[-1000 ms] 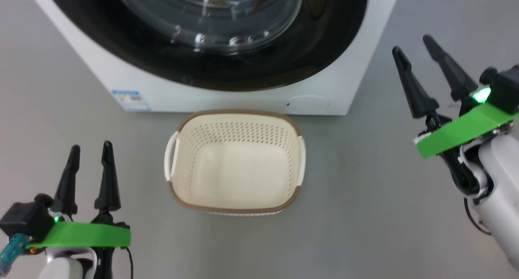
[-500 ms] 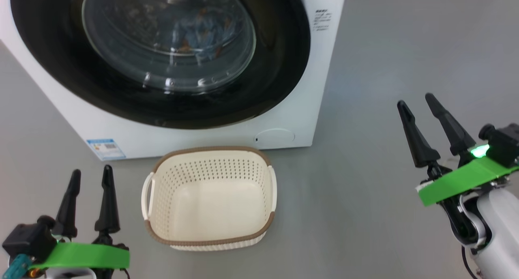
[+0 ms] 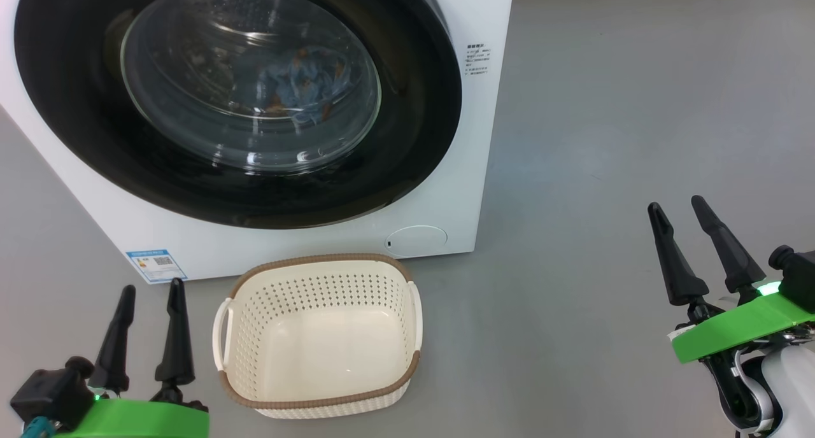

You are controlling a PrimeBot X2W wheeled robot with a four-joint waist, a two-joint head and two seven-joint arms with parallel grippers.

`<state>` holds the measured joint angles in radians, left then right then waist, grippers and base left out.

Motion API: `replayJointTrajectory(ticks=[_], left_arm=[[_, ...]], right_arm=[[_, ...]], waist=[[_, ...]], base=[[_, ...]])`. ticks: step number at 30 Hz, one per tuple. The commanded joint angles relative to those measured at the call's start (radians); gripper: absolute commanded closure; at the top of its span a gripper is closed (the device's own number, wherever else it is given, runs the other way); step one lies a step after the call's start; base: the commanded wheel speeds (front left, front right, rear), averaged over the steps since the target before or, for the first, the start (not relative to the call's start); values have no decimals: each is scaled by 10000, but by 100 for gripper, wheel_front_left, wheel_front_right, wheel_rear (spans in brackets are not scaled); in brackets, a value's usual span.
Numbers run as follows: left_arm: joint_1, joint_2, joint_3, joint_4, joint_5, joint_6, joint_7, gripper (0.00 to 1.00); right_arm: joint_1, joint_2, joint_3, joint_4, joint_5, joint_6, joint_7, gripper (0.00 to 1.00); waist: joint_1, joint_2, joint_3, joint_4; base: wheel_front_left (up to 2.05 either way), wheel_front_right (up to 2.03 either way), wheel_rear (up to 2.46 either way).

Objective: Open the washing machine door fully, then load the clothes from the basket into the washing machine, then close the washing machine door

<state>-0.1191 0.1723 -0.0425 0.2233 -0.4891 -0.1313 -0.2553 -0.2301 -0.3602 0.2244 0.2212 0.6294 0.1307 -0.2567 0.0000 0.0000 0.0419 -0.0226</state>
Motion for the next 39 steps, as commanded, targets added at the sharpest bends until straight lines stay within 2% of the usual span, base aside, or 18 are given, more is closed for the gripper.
replayJointTrajectory(ticks=[1,11,39], left_arm=[[-158,263,278,-307,-36,6,-65,0],[-195,380,83,-230,-193,6,-65,0],[-264,240,203,14,176,6,-65,0]], right_arm=[[37,-142,61,-236,-65,0,-51,0],[193,-8,-287,-65,-162,0,-51,0],[84,45,-19,53,-163,0,-51,0]], waist=[[0,0,1,0],[0,0,-7,79],[0,0,-121,135]], base=[[0,0,0],[0,0,0],[0,0,0]])
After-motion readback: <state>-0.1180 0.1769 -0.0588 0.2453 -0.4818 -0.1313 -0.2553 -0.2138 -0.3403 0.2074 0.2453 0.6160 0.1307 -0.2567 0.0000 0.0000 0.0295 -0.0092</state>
